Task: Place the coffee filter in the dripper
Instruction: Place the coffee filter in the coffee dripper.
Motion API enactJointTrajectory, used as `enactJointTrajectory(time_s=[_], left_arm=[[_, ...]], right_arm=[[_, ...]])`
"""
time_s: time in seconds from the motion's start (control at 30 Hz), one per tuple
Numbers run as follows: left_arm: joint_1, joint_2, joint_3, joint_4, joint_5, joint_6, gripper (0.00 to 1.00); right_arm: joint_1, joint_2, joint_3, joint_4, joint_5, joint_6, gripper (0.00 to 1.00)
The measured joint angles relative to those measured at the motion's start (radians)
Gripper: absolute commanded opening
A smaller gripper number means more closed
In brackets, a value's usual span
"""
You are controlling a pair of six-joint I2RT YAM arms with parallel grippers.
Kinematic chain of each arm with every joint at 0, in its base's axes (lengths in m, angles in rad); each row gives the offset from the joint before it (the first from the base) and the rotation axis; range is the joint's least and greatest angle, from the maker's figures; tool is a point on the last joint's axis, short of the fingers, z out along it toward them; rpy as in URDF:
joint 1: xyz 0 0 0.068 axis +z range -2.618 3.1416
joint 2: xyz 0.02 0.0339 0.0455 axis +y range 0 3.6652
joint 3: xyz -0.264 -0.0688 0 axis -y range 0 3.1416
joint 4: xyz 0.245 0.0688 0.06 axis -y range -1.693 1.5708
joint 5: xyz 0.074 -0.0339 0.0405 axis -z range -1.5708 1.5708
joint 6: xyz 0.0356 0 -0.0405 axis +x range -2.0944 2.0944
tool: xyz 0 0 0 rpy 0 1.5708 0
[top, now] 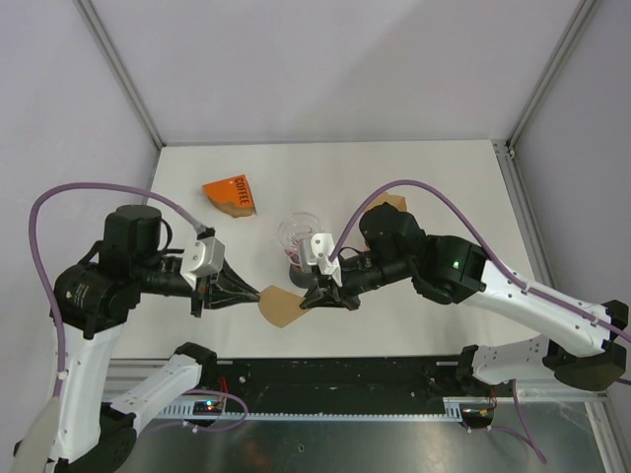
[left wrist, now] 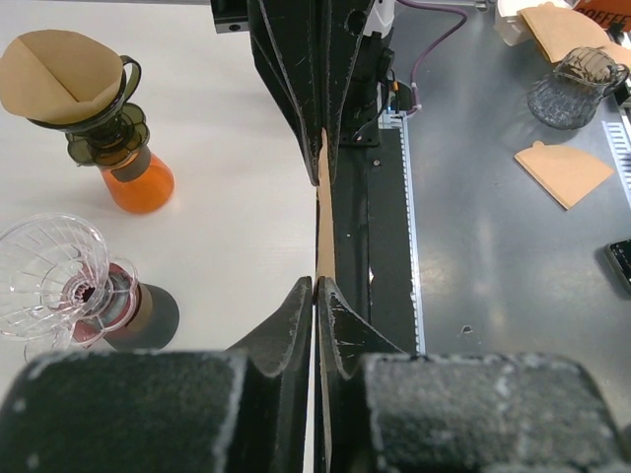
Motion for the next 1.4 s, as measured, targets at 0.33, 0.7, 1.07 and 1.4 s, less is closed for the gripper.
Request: enactJointTrajectory(time_s=[0.33,0.7,1.07,1.4], left_arm=[[-0.003,0.005,-0.005,-0.001,-0.003,0.015,0.07],[-0.006,0.013,0.045,-0.001,-0.090,0.061,0.09],[-0.027,0.013,0.024,-0.001,-0.060,0.068,0.08],[-0.034,0.011,0.021,-0.001,-0.036,0.067,0.14]], right_arm=[[0.002,0.012,0.005,-0.002,0.000,-0.002,0.00],[0.002,0.012,0.005,-0.015,0.001,-0.004,0.00],[0.002,0.012,0.005,-0.015,0.001,-0.008,0.00],[0.002,0.012,0.006,-0.015,0.016,-0.009,0.00]])
